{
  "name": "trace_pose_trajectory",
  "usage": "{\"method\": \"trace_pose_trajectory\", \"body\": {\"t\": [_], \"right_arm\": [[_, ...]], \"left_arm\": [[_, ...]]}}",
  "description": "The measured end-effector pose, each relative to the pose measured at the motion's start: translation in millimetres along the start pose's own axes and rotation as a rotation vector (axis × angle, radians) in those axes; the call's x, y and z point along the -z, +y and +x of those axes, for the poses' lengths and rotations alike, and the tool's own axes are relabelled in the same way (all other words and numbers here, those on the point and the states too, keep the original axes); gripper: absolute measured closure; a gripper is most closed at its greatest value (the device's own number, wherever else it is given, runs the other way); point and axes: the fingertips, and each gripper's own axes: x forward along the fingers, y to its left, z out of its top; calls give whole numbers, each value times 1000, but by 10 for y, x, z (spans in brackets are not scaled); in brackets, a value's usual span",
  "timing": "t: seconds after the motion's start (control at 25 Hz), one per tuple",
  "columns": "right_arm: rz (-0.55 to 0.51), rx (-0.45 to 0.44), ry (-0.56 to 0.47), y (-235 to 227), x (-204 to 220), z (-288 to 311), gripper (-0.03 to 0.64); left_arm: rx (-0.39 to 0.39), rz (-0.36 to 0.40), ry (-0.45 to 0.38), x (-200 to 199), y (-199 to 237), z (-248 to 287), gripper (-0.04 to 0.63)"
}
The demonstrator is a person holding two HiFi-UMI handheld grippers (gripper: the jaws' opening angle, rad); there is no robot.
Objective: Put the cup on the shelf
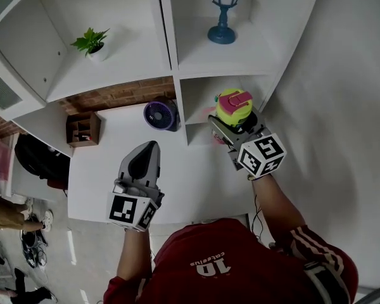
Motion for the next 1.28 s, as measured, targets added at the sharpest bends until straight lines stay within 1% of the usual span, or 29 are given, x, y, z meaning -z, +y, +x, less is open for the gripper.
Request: {"method": "trace_pose_trajectory", "body": {"t": [0.12, 0.44, 0.92, 1.08, 1.28], "right_arm": [[-11, -11, -2, -109, 17, 145, 209], [-17, -19, -1, -384, 84, 436, 209], [-23, -46, 11, -614, 288, 878, 209], [-17, -28, 10, -710, 359, 991, 209], [-29, -13, 18, -784, 443, 1068, 209]], "left_arm": [[-22, 7, 18, -4, 22, 84, 597], [-30, 9, 32, 42, -24, 252, 597], [-79, -6, 84, 231, 18, 294, 597], [-84, 7, 95, 260, 27, 305, 597], [-97, -3, 101, 286, 92, 291, 597]]}}
